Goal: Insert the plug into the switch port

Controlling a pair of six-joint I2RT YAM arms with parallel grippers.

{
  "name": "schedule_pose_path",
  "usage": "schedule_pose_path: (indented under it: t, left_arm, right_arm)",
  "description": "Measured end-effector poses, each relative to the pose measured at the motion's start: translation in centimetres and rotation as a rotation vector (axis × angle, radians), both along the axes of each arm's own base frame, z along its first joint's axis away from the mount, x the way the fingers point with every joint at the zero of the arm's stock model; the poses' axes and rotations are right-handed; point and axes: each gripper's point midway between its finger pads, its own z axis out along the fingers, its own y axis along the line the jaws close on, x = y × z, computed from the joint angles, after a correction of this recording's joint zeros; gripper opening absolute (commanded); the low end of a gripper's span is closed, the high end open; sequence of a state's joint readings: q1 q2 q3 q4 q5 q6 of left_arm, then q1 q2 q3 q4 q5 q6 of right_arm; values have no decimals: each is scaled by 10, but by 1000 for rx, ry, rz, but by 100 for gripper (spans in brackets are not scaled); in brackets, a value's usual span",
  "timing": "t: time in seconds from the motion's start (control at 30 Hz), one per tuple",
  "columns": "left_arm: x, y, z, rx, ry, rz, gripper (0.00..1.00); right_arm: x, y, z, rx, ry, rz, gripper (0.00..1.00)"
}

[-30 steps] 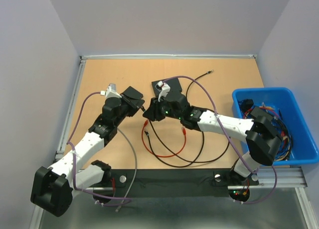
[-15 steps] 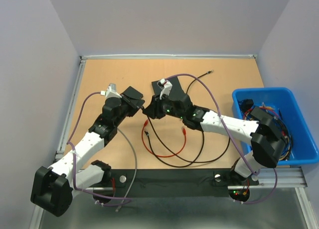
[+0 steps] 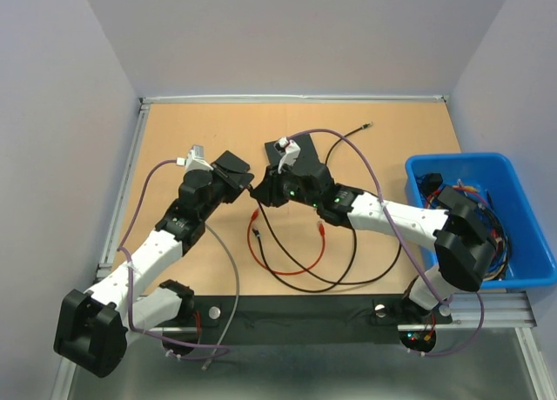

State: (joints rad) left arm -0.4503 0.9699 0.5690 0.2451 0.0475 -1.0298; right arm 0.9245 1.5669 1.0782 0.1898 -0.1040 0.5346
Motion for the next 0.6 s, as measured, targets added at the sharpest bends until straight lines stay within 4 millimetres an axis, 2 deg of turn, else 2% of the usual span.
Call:
schedule_pose_path:
  t: [0.27, 0.43, 0.47, 0.5, 0.57, 0.6]
  left_arm:
    - [0, 0, -3, 0, 2, -2, 0]
    - [0, -1, -5, -2, 1, -2, 0]
    - [0, -1, -6, -2, 2, -2, 6]
    - [1, -1, -7, 0, 5, -3, 18]
    - [1, -1, -9, 3, 10, -3, 48]
    - [1, -1, -10, 17, 5, -7, 67]
  right_arm:
    - [5, 1, 2, 1, -9, -18, 13]
    - [5, 0, 0, -5, -8, -17, 9]
    - [5, 1, -1, -7, -6, -17, 7]
    - [5, 1, -2, -9, -5, -17, 7]
    - [5, 1, -3, -12, -3, -17, 6]
    - [5, 1, -4, -12, -2, -17, 4]
